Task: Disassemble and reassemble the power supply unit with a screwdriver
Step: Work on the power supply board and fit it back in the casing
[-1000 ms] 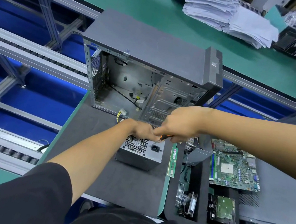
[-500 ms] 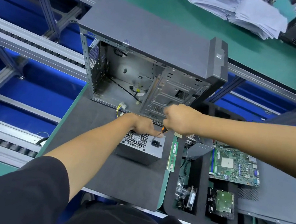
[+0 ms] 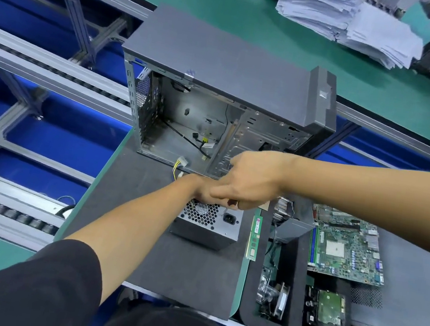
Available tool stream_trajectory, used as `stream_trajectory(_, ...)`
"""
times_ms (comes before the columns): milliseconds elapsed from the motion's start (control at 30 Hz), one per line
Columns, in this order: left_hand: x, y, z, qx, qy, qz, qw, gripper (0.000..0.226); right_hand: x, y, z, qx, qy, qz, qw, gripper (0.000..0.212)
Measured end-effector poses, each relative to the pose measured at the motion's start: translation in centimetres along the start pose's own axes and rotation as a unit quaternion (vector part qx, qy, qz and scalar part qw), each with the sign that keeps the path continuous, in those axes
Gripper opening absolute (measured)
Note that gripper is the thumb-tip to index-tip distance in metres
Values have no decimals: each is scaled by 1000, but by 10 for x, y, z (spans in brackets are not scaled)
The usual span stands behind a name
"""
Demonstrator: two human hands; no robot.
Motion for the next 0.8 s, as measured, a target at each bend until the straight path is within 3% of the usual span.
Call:
stream_trajectory(67,2,5,-1,-18,-1,-29,999,19,-4,-14,1,45,8,70,997,22)
stream_trajectory(133,0,9,-1,-50,2,-38,998,18,-3,-17,3,20,50,50,997,21)
stream_trajectory(200,-7,11,0,-45,4,-48,998,34,3,-12,2,-52,120,-21,991,29)
stream_trajectory(300,-3,5,2,-11,8,-31,999,11,2,-2,-7,-124,174,-172,962,20)
stream_trajectory(367,-3,5,-2,-27,8,-26,999,41,12,16,-13,-189,225,-299,908,22)
stream_trajectory(467,-11,2,-3,-61,28,4,998,60,46,35,-40,-330,273,-462,777,26)
stream_trajectory(533,-16,-9,1,-86,29,64,994,68,66,33,-56,-396,295,-517,699,21)
stream_trajectory(800,-2,-8,2,-29,12,60,998,69,81,23,-54,-385,260,-546,697,19)
Point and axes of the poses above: each hand's wrist, its own x-axis away from the middle knuckle, its own z-axis out of the back of the hand, y = z × x, the point moved 9 cm from there along -x, towards the middle knuckle, and after that the axes turned 15 degrees about z, right-handed, at the moved point
